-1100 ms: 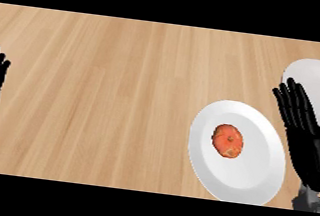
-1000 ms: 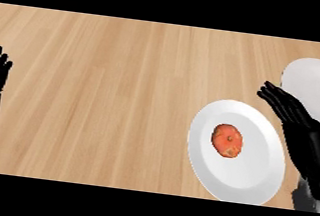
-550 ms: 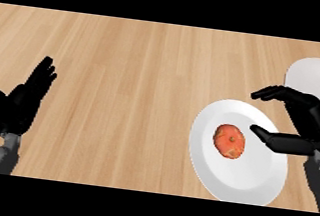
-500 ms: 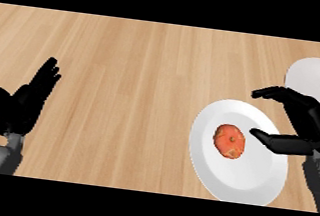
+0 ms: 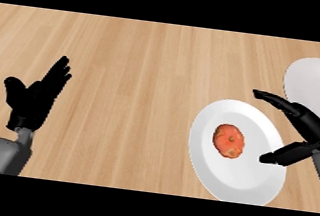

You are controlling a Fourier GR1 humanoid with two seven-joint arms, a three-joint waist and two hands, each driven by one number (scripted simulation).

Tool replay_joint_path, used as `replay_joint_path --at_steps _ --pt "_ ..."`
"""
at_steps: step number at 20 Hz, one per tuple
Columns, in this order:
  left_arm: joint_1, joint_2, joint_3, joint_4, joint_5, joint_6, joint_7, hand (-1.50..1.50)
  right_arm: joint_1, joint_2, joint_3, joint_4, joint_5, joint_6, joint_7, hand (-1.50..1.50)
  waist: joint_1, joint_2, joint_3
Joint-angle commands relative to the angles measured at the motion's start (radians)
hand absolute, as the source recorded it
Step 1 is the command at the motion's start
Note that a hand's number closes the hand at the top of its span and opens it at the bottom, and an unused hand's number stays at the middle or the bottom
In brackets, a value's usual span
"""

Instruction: Pick the squash from the plate and place it in the plate

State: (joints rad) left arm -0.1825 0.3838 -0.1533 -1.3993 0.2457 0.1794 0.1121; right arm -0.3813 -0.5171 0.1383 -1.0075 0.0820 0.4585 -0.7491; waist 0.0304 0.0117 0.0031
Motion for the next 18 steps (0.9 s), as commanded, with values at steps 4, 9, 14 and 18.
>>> replay_joint_path --at_steps 4,9,14,18 --pt "-0.006 -0.003 0.028 0.001 -0.019 -0.009 0.023 0.00 -0.111 -0.053 0.067 0.123 0.137 0.055 -0.152 -1.50 -0.018 -0.009 -0.002" --pt "-0.019 -0.001 0.071 0.087 -0.001 -0.064 -0.023 0.00 -0.130 -0.116 0.109 0.058 0.162 0.111 -0.089 -1.50 -0.028 -0.010 -0.003" --pt "0.054 -0.039 0.051 0.054 -0.050 -0.039 -0.072 0.00 -0.118 -0.075 0.201 0.018 0.279 0.028 -0.023 -1.50 -0.023 -0.011 -0.003" --pt "0.050 -0.053 0.033 -0.067 -0.050 -0.022 0.056 0.00 -0.204 -0.051 0.211 0.051 0.362 -0.014 0.051 -1.50 -0.018 -0.012 -0.003"
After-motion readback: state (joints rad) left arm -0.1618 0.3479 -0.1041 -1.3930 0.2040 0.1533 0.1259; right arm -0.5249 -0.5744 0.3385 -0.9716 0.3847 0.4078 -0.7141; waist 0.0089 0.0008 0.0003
